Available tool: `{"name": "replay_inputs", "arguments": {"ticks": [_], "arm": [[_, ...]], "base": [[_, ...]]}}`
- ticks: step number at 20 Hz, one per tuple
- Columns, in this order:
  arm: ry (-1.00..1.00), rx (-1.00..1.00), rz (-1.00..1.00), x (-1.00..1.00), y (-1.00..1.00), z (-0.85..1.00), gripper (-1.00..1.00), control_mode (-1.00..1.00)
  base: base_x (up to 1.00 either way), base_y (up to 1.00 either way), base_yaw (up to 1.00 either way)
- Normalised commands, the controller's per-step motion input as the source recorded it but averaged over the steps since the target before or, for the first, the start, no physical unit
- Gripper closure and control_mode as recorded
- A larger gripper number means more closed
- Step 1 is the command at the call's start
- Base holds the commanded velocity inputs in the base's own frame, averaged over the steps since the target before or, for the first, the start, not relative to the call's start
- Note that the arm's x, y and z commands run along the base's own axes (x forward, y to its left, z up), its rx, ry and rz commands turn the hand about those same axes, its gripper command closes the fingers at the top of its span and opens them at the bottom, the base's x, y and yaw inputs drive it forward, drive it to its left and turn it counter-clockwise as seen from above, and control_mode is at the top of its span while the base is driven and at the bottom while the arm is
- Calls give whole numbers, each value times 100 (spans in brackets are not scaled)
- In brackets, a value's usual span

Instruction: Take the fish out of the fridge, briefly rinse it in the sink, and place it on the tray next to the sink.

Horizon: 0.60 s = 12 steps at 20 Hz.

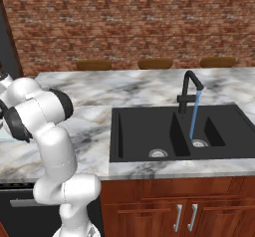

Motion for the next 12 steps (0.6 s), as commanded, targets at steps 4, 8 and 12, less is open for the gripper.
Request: {"name": "replay_inputs", "arguments": {"ticks": [4, 8, 12], "arm": [[-46, 18, 0, -100, -100, 63, -100, -100], [-52, 22, 0, -100, -100, 69, -100, -100], [-49, 24, 0, -100, -100, 60, -100, -100]], "base": [[0, 0, 0], [0, 0, 0], [0, 0, 0]]}}
